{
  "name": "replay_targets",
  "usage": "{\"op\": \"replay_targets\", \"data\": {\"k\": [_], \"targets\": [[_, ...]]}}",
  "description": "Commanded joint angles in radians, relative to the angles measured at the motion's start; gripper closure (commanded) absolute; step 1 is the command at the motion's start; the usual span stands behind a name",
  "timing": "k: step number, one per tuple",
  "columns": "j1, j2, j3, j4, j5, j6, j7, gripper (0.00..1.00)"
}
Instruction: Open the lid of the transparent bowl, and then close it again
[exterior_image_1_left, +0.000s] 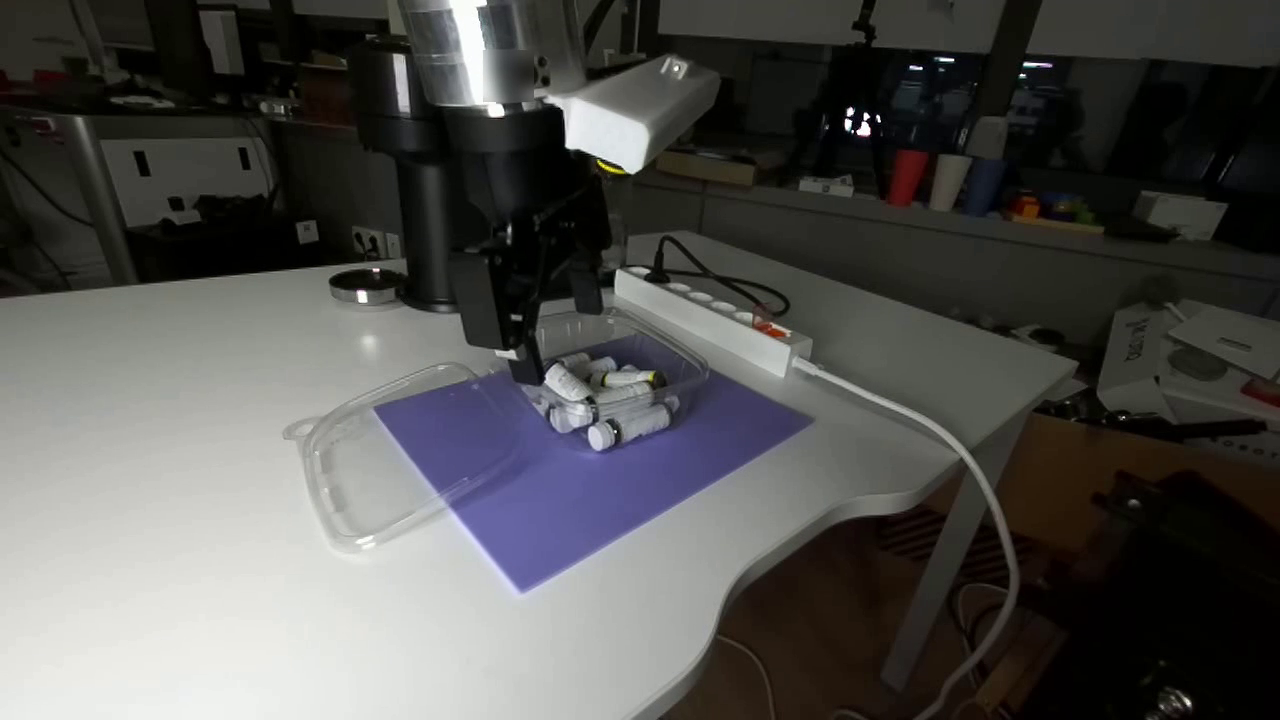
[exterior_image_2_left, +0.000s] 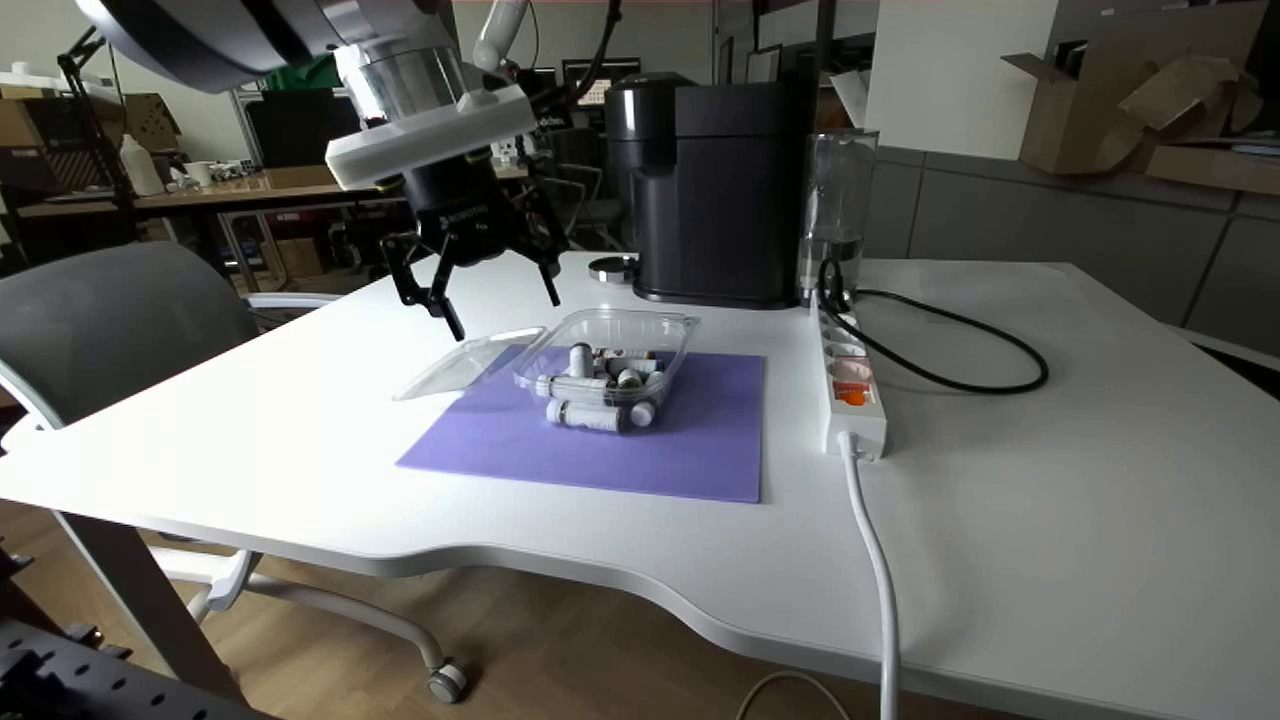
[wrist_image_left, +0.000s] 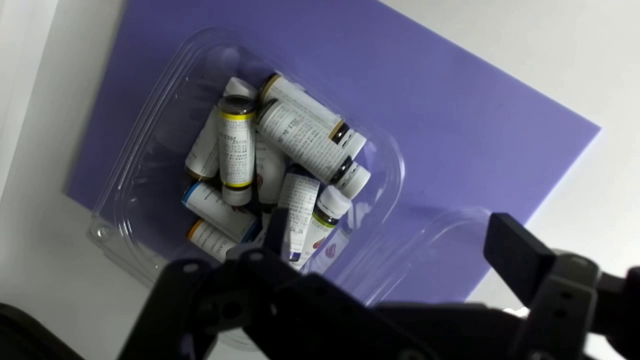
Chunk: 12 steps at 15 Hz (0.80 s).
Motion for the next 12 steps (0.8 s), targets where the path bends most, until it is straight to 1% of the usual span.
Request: {"op": "replay_targets", "data": {"k": [1,3,5,8,10,12], "targets": [[0.005,-0.001,-0.004,0.001,0.005,-0.002,-0.004,0.0],[0.005,-0.001,-0.004,0.001,0.005,-0.002,-0.004,0.0],[0.026,0.018,-0.013,0.017,-0.067,-0.001,0.004,0.0],[0.057,0.051,-0.016,0.039,-0.232,0.032,0.002,0.0],[0.067,0.083,-0.01,0.054,-0.315,0.063,-0.029,0.0],[0.071,0.122,-0.003,0.07,-0.373,0.098,-0.077,0.0]]}}
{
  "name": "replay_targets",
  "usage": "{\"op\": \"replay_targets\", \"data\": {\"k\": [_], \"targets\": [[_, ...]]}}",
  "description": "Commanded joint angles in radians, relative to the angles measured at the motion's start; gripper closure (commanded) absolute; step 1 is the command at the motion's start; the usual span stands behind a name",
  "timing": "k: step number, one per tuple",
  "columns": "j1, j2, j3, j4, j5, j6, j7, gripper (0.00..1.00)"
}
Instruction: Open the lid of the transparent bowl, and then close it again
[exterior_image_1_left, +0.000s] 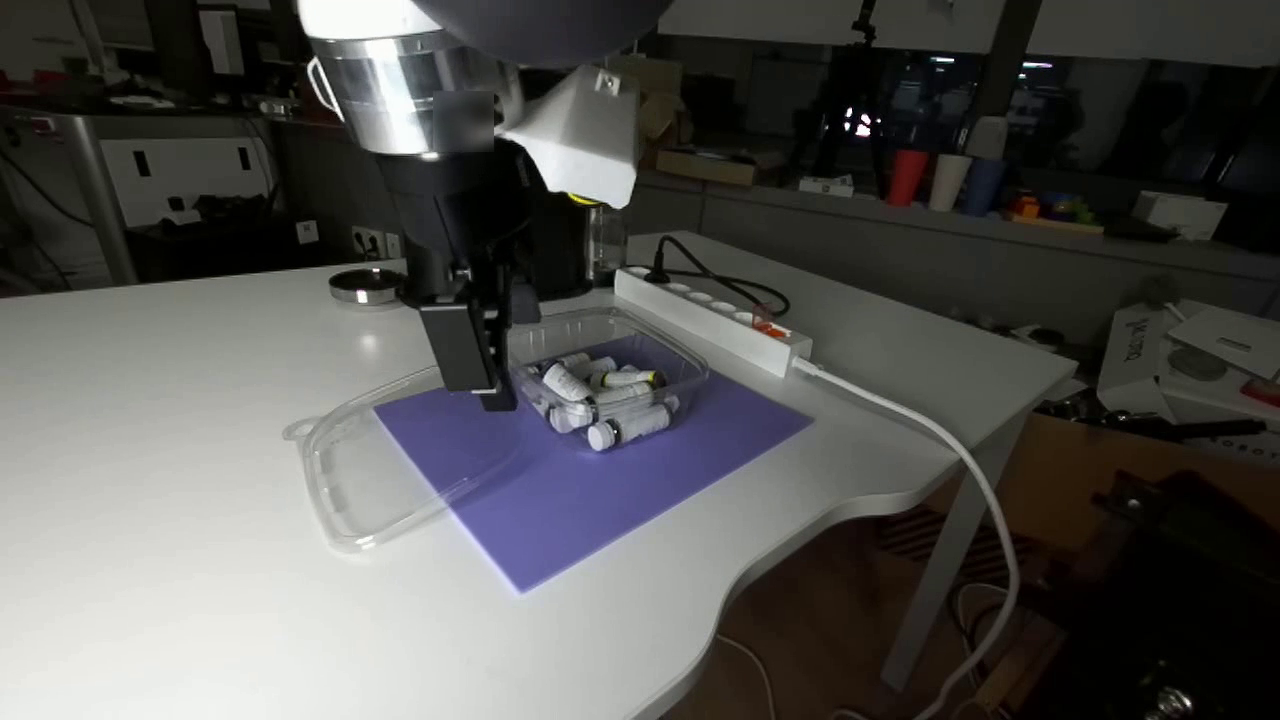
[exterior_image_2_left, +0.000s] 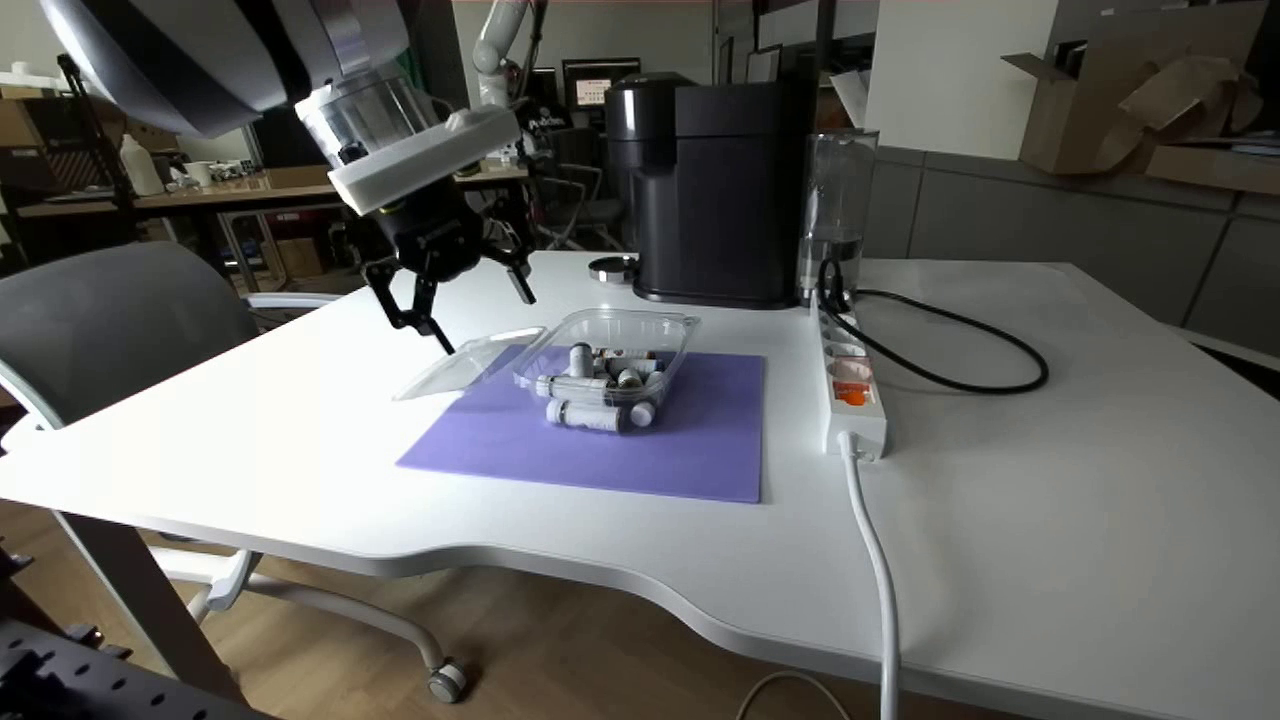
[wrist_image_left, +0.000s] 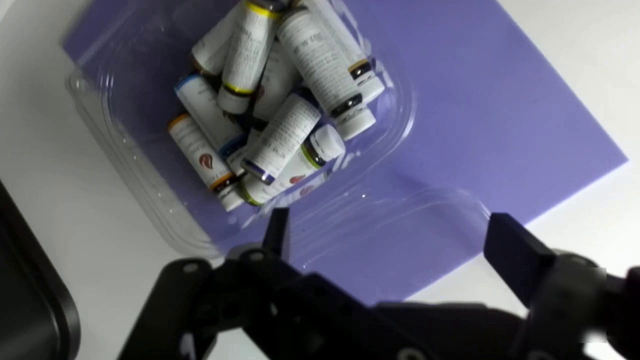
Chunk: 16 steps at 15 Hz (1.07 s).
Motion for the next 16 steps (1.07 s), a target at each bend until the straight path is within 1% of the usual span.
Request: {"op": "replay_targets", "data": {"k": [1,2,3,4,6,7,9,10,12,15,16], "targets": [[0.005,0.079,0.007,0.041,-0.084,0.062,-0.101,0.0],[-0.004,0.091,0.015,0.043,-0.084,0.078,-0.154,0.0],[0.009,0.057,0.007,0.018,-0.058,0.052,-0.089,0.0],[0.008,0.075,0.009,0.024,-0.059,0.066,-0.122,0.0],[0.007,0.094,0.011,0.031,-0.061,0.076,-0.145,0.0],[0.01,0.094,0.012,0.028,-0.067,0.075,-0.151,0.0],[0.029,0.094,0.009,0.023,-0.114,0.084,-0.162,0.0],[0.055,0.091,-0.005,0.025,-0.168,0.08,-0.149,0.0],[0.109,0.086,-0.037,0.034,-0.313,0.059,-0.092,0.0],[0.167,0.084,-0.066,0.038,-0.505,0.043,-0.002,0.0],[0.177,0.088,-0.069,0.04,-0.553,0.038,0.025,0.0]]}}
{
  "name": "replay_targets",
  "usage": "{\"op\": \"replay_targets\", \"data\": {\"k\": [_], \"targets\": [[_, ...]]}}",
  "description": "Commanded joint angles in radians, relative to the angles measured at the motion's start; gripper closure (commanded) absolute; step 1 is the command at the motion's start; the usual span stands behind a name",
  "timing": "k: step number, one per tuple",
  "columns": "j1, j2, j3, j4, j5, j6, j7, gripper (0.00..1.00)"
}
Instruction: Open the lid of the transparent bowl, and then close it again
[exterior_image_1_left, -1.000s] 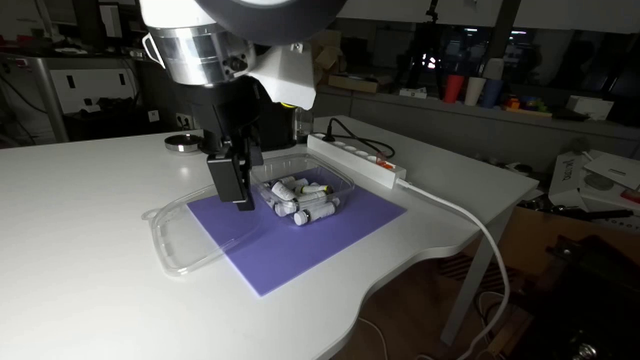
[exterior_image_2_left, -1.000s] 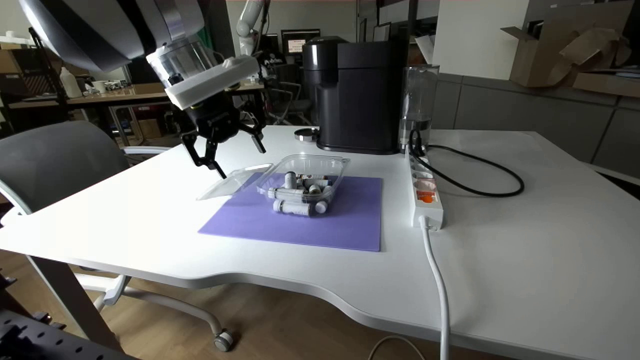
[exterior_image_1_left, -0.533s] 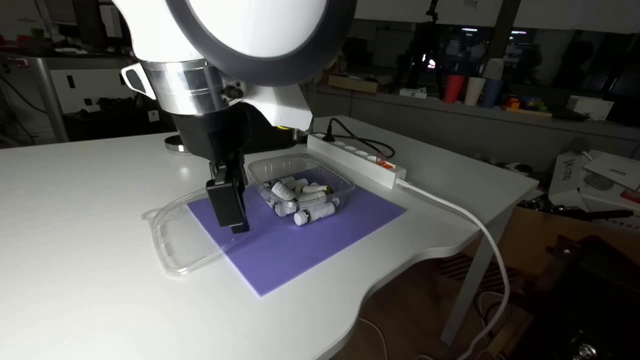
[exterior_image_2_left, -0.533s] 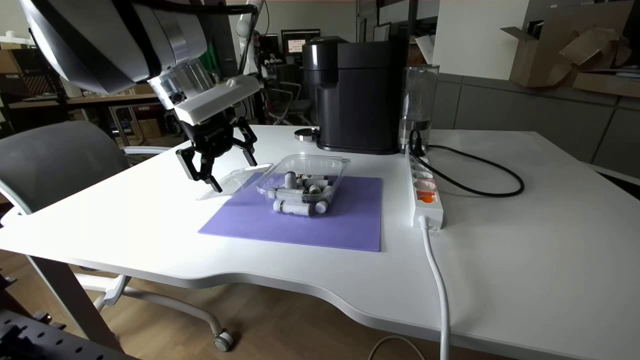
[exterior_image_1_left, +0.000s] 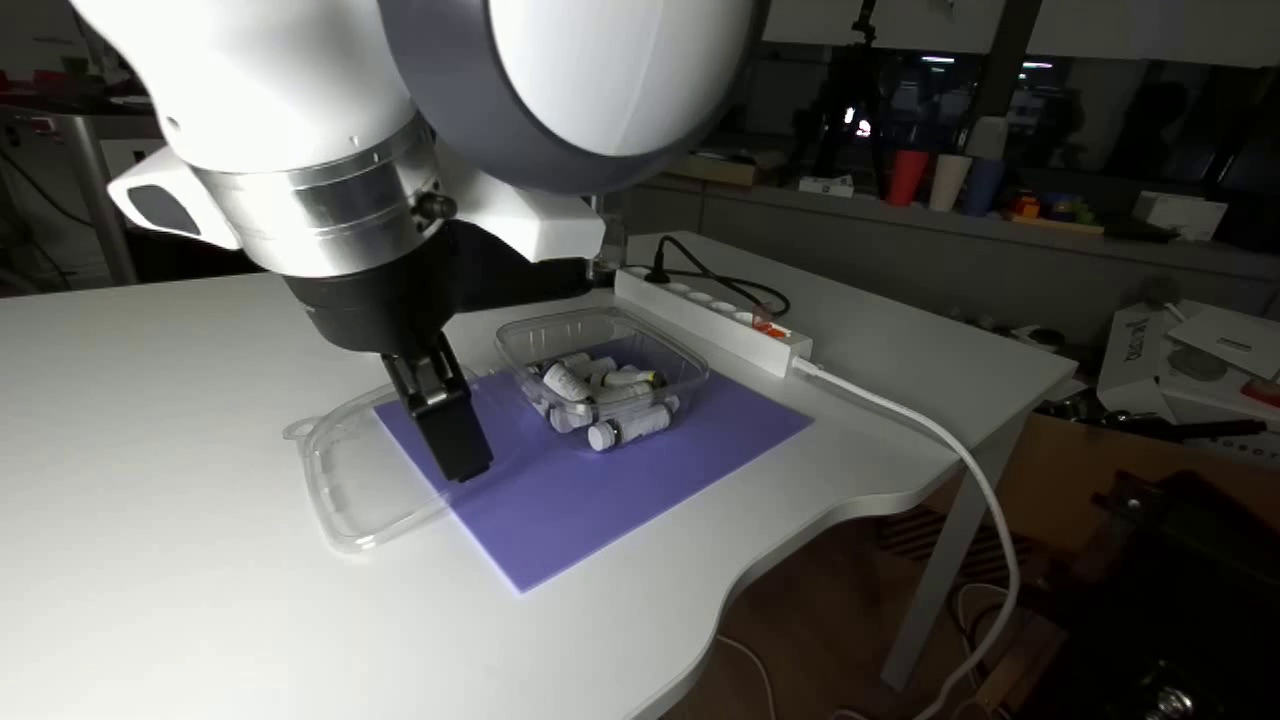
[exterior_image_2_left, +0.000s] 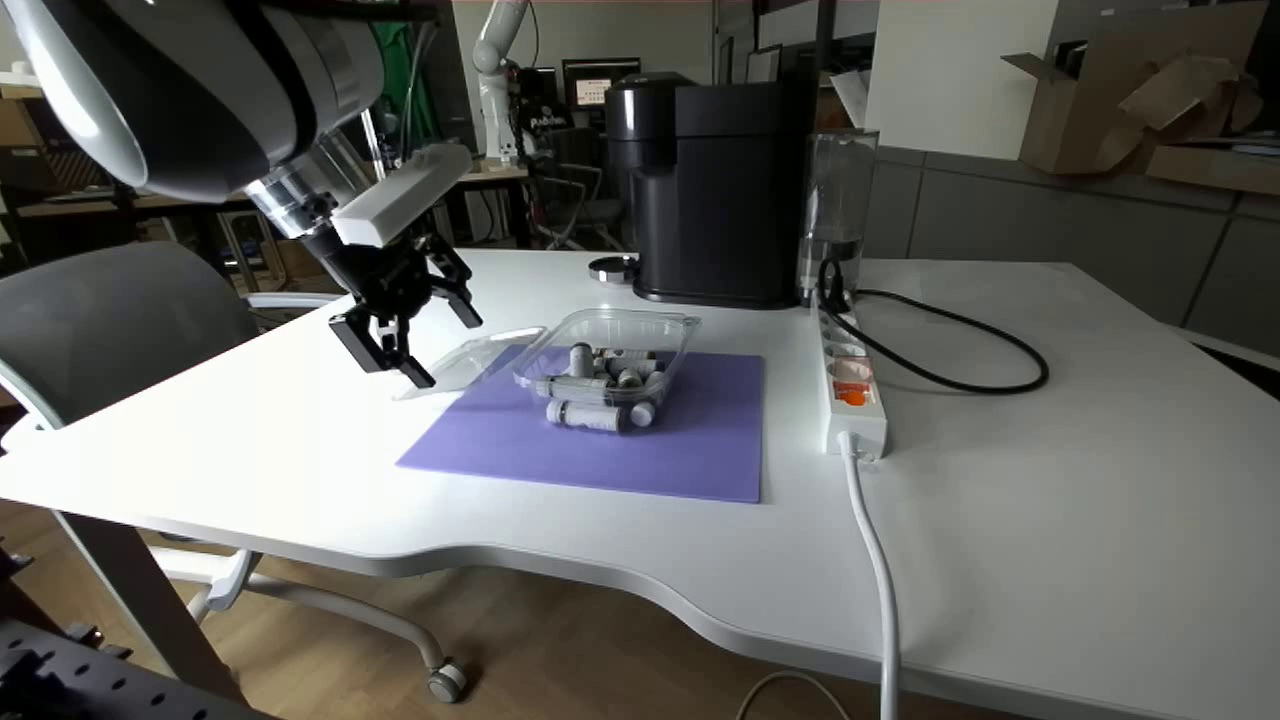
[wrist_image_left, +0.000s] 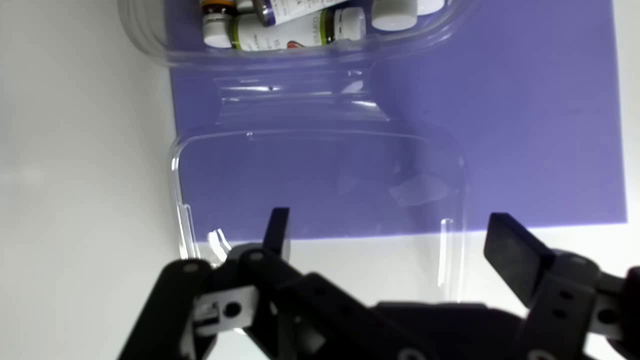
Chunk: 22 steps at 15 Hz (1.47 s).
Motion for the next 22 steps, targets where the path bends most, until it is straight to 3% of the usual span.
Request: {"op": "replay_targets", "data": {"k": [1,6,22], "targets": [[0.063,-0.003,-0.038,0.012,-0.199,-0.029,0.134,0.0],[0.087,0.019,-0.035,0.012,-0.372,-0.044,0.243,0.0],[0.089,0.138,-0.025,0.089,-0.65,-0.082,0.569,0.0]]}}
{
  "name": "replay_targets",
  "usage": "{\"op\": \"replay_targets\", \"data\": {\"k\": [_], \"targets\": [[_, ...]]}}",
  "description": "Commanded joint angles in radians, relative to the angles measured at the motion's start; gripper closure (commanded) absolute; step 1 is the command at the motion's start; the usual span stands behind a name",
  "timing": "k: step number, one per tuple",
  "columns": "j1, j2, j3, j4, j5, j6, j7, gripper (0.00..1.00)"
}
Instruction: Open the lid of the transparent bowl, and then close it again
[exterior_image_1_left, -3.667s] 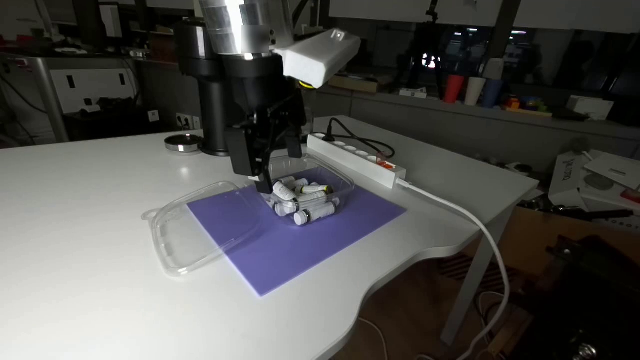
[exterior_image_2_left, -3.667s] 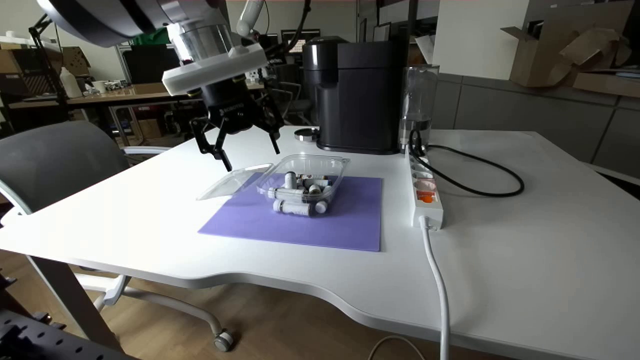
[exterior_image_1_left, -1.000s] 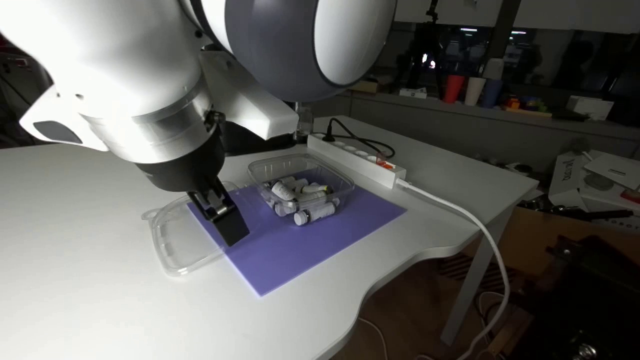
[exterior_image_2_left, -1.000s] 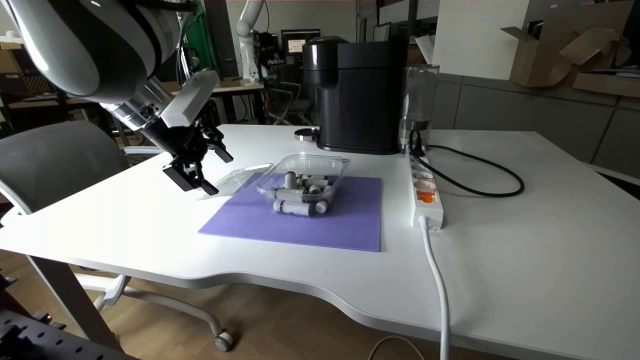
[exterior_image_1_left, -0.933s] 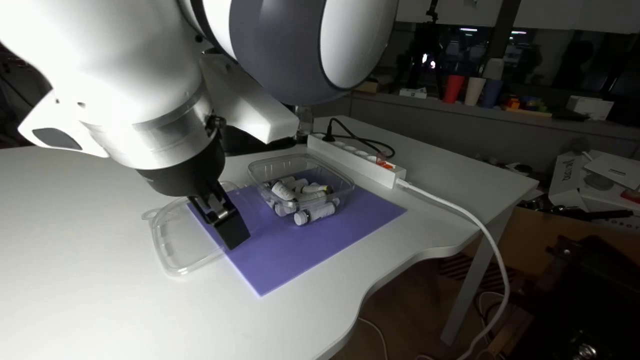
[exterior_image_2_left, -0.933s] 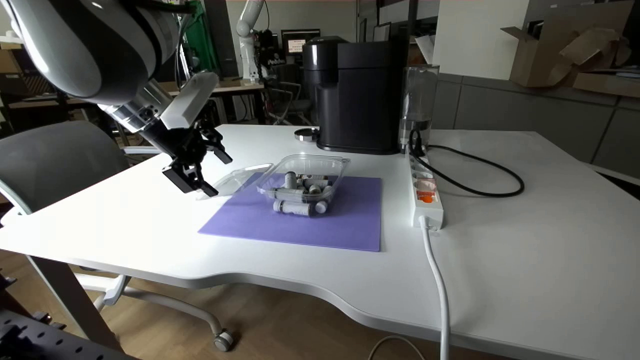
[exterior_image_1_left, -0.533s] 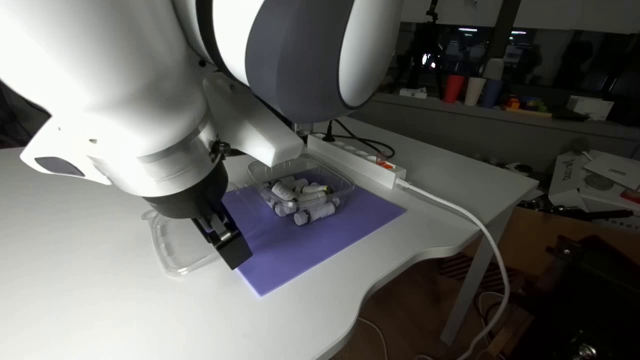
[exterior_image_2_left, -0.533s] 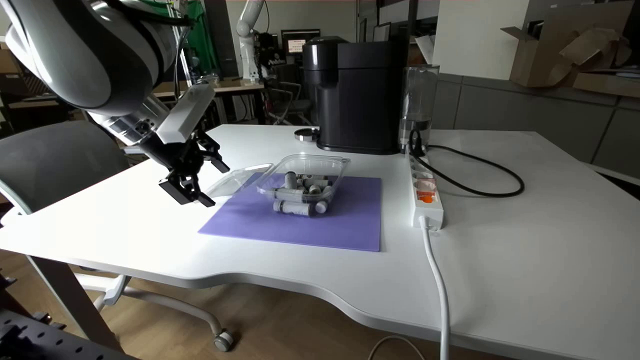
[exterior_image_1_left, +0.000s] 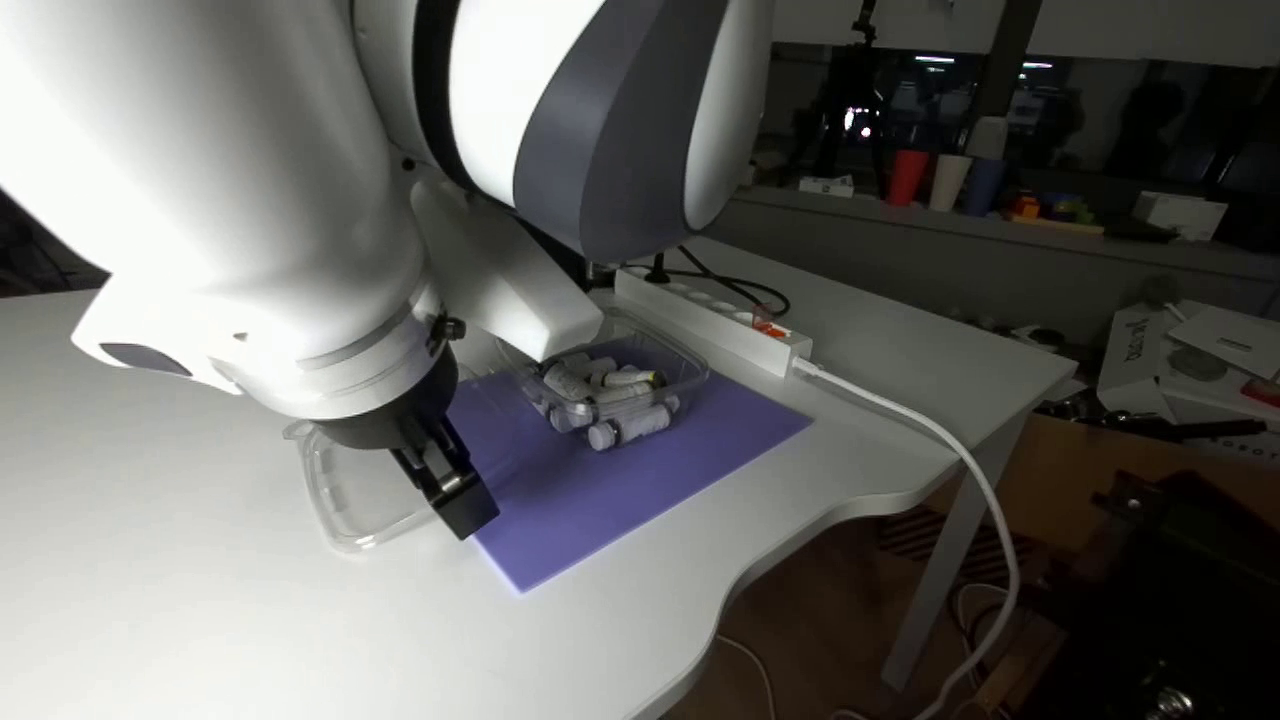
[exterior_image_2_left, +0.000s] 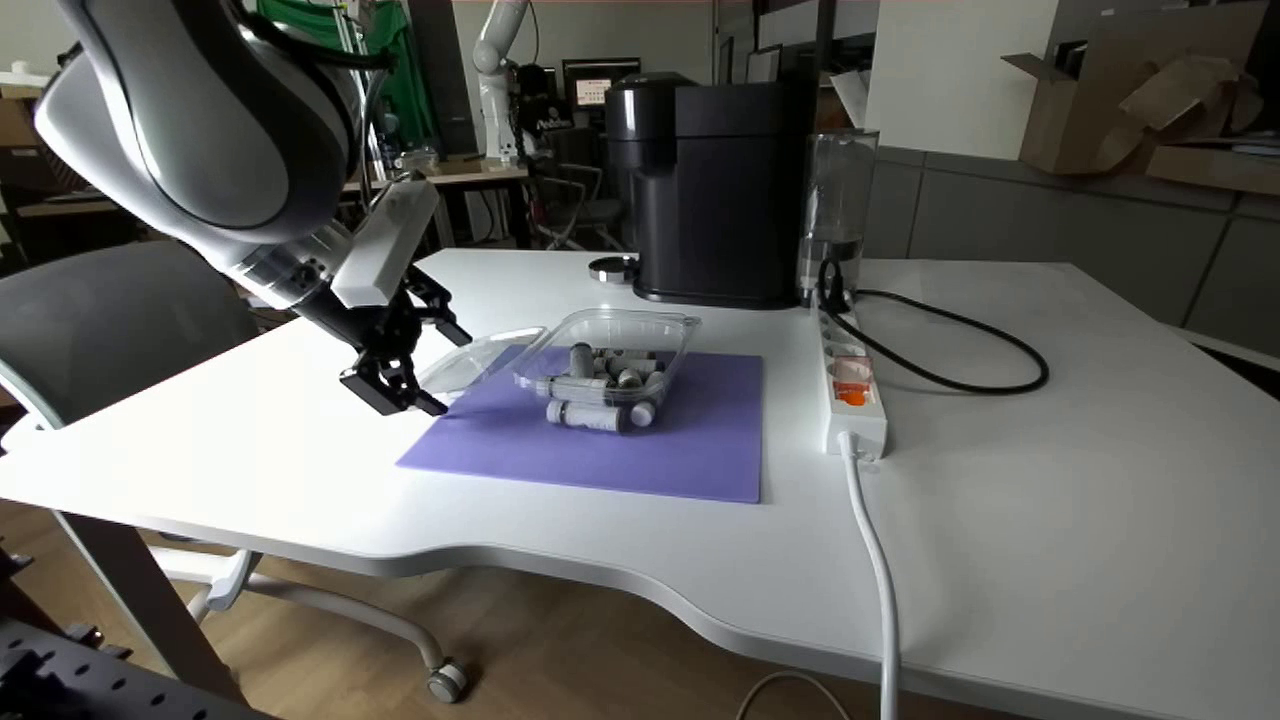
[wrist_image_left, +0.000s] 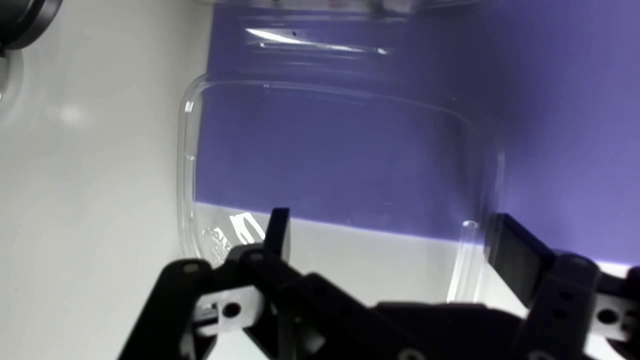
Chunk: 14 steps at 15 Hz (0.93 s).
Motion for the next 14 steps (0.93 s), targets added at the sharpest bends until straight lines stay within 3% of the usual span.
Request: {"op": "replay_targets", "data": {"k": [1,8,9,14], "targets": [[0.002,0.04,0.002,0.037,-0.081,-0.028,0.099,0.0],[0.033,0.052,0.039,0.054,-0.164,-0.139,0.205,0.0],[-0.074,0.05,0.153,0.051,-0.181,-0.207,0.191,0.0],[-0.142,0.05,0.249,0.05,-0.221,-0.369,0.244,0.0]]}}
